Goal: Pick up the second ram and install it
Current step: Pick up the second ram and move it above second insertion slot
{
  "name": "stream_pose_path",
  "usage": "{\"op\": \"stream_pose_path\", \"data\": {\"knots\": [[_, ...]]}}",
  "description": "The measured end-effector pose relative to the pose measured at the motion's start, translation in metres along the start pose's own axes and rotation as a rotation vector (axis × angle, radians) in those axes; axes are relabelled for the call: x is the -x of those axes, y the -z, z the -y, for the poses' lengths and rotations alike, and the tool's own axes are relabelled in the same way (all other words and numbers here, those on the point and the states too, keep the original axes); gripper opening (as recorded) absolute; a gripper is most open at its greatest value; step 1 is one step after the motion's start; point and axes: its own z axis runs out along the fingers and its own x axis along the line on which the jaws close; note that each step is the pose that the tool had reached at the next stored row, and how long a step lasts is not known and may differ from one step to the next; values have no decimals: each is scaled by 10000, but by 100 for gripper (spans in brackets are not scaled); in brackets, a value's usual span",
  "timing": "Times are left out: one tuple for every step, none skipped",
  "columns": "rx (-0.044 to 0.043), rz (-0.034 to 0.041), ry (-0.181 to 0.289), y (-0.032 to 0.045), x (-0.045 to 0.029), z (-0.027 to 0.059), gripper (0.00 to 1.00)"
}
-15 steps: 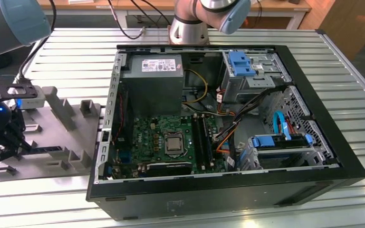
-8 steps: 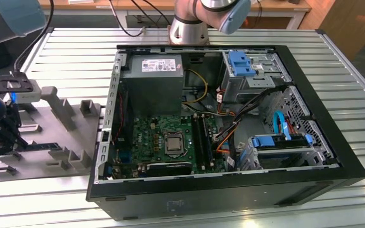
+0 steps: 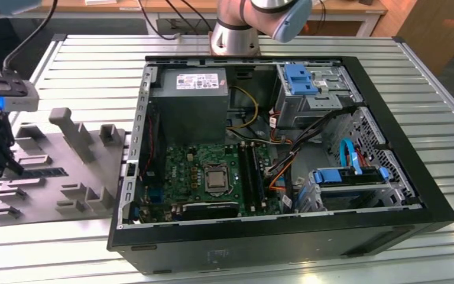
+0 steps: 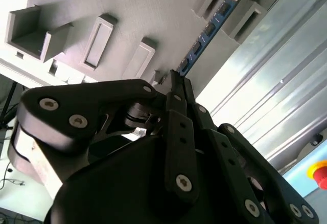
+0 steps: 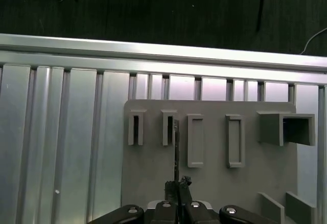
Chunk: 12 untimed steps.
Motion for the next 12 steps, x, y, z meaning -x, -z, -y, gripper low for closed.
{"op": "stream_pose_path", "data": {"knots": [[0, 4, 0, 40, 2, -2, 13], [1, 7, 0, 81, 4, -3, 13], [-1, 11, 1, 122, 6, -5, 13], [0, 14, 1, 164, 9, -6, 13], [1, 16, 1, 210, 11, -8, 13], [0, 20, 1, 251, 13, -10, 13], [-1, 24, 1, 292, 15, -12, 13], [-1, 27, 1, 333, 17, -13, 13], [-1, 30, 1, 375, 19, -14, 13], [-1, 34, 2, 417, 21, -16, 13], [-1, 37, 2, 459, 23, -18, 13], [0, 40, 2, 505, 26, -20, 13]]}}
